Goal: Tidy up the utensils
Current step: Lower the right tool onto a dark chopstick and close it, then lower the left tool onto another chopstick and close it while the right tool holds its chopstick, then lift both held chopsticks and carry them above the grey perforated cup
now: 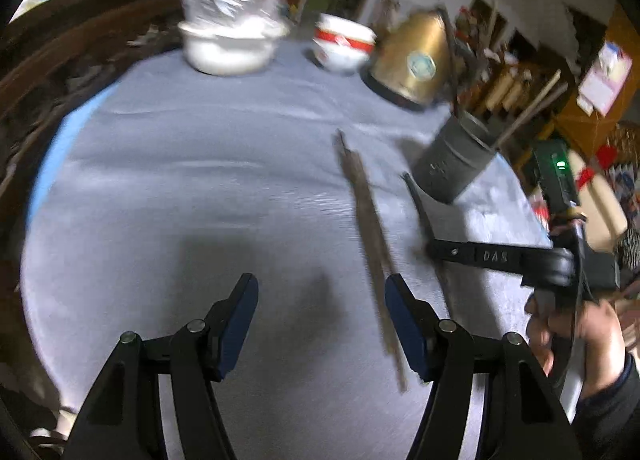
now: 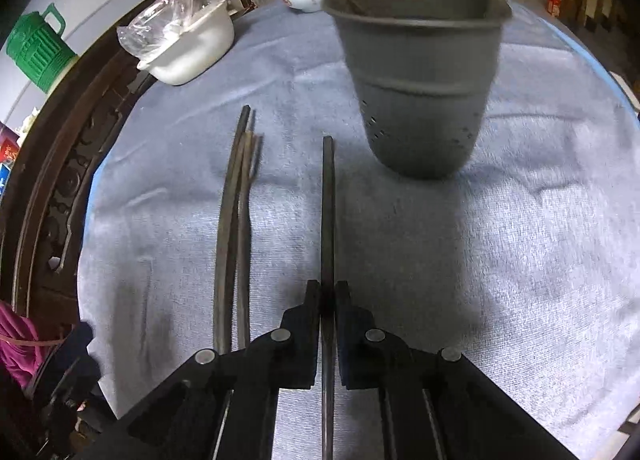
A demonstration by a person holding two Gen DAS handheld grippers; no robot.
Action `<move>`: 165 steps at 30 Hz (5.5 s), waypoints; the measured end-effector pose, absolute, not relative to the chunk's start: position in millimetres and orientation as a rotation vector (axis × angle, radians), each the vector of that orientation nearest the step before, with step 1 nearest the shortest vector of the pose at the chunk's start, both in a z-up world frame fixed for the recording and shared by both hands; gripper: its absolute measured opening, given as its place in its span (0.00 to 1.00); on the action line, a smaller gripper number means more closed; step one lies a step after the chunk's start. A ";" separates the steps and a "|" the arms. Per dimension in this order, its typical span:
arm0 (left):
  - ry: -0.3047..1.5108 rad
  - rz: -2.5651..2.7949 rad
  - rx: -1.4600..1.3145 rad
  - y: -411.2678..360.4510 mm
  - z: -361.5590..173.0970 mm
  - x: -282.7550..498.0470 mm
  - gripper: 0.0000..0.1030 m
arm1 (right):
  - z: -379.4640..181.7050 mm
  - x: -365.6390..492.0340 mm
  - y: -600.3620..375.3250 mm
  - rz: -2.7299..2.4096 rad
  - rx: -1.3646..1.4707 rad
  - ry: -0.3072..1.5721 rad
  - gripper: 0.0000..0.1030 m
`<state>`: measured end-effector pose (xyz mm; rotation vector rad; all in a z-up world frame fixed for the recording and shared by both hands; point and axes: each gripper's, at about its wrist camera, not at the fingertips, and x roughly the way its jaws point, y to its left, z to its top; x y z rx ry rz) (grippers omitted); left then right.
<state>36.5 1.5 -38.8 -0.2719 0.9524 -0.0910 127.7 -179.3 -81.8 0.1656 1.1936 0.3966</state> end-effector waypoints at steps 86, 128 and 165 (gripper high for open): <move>1.331 -0.097 -0.218 38.6 -70.8 99.7 0.12 | -82.2 125.2 -190.3 0.479 0.144 1.230 0.09; 1.070 -0.049 -0.397 106.4 -2.0 46.5 0.05 | -30.8 100.8 -188.0 0.417 0.122 1.041 0.06; 0.354 0.087 -0.229 71.7 55.1 -78.0 0.07 | 59.0 -31.6 -238.9 0.234 0.072 0.398 0.07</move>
